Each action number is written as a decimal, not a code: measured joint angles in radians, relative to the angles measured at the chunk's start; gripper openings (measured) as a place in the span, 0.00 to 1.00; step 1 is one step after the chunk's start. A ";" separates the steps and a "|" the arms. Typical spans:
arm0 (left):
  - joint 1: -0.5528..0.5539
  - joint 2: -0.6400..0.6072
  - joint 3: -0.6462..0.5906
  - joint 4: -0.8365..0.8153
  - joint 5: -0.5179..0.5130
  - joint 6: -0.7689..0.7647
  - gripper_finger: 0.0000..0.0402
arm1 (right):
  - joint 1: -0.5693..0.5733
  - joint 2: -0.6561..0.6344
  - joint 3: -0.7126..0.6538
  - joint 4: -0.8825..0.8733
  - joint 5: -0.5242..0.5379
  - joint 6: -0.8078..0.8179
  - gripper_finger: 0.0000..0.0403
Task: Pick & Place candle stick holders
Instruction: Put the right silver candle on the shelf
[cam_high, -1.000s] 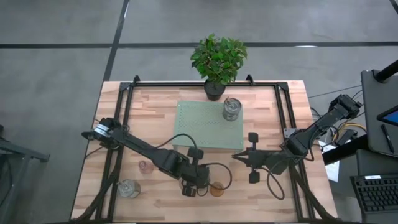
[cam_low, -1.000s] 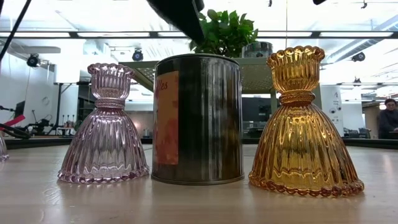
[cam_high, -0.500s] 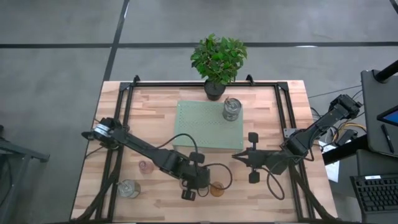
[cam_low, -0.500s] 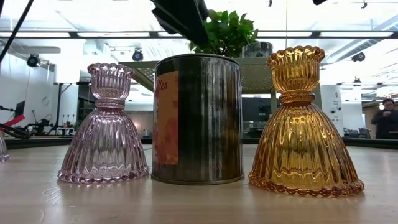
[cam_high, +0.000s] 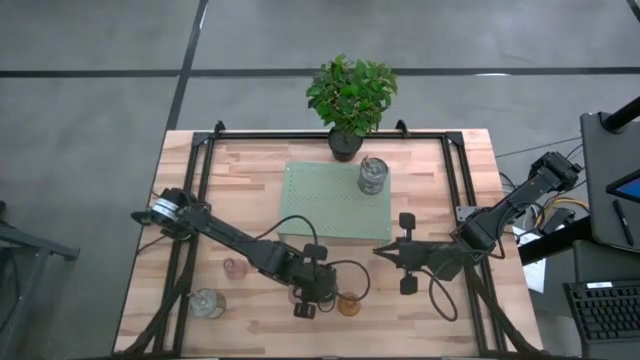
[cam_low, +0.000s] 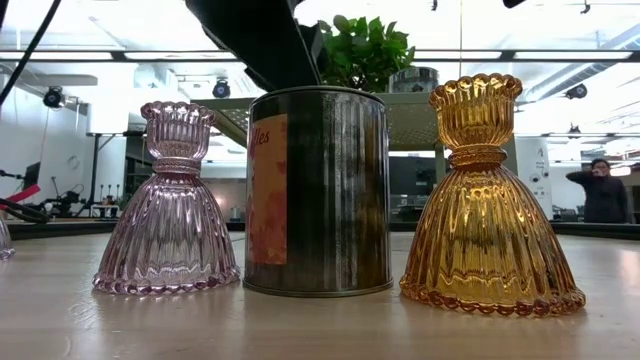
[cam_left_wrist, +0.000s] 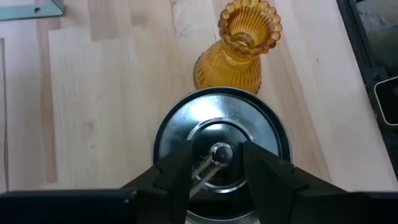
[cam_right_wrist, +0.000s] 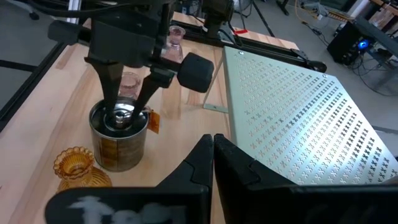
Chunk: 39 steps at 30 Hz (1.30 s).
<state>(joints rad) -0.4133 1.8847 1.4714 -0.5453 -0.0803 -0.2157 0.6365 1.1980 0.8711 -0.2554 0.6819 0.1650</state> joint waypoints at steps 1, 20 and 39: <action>0.000 0.000 -0.005 0.002 -0.002 0.000 0.35 | 0.000 0.000 0.000 0.000 0.000 0.000 0.02; 0.000 0.008 -0.045 0.090 -0.011 -0.010 0.10 | 0.000 0.000 -0.006 0.002 0.000 0.000 0.02; 0.072 0.006 -0.152 0.356 -0.007 -0.048 0.38 | 0.000 0.000 -0.006 0.007 0.001 0.000 0.02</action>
<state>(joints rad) -0.3412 1.8904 1.3190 -0.1892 -0.0873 -0.2633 0.6364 1.1984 0.8654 -0.2485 0.6827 0.1650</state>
